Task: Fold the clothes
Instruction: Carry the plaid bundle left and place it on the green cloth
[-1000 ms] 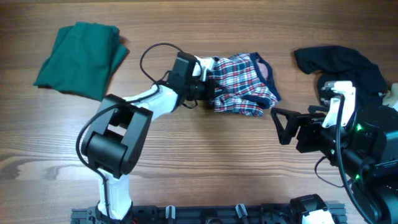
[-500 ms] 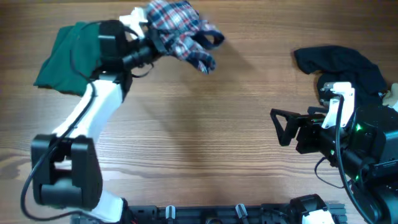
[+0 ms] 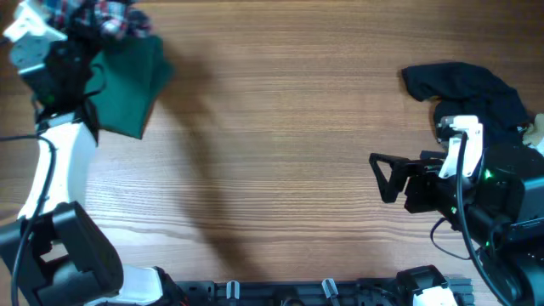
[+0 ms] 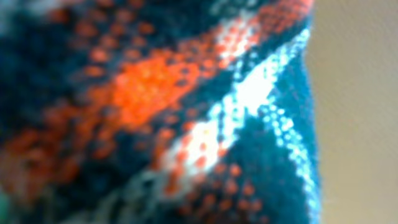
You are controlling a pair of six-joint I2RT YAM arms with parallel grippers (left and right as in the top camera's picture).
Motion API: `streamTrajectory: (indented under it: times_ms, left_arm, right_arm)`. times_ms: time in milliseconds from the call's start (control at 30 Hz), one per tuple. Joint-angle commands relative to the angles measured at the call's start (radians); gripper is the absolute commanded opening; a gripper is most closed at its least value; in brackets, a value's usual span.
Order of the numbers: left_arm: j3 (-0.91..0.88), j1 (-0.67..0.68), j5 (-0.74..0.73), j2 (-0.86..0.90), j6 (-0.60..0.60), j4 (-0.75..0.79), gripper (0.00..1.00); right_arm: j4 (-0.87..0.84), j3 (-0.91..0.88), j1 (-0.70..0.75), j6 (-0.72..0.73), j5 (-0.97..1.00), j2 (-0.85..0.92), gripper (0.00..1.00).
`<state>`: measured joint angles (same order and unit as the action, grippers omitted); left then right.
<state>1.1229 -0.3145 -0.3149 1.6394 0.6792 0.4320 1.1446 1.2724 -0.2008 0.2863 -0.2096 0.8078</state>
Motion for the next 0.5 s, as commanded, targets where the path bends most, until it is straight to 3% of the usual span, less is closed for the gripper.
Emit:
streamTrajectory:
  times_ms: [0,267,467]
  left_arm:
    - [0.011,-0.088,-0.053,0.004,-0.074,0.038,0.04]
    - [0.011,-0.107,-0.171,0.254,-0.065,0.36,0.04]
    - [0.052,-0.067,-0.167,0.274,-0.065,0.488,0.04]
  right_arm:
    - [-0.006,0.016,0.003,0.011,-0.029,0.018,1.0]
    - [-0.027,0.016,0.003,0.012,-0.092,0.132,1.0]
    - [-0.03,0.016,0.003,0.009,-0.151,0.216,1.0]
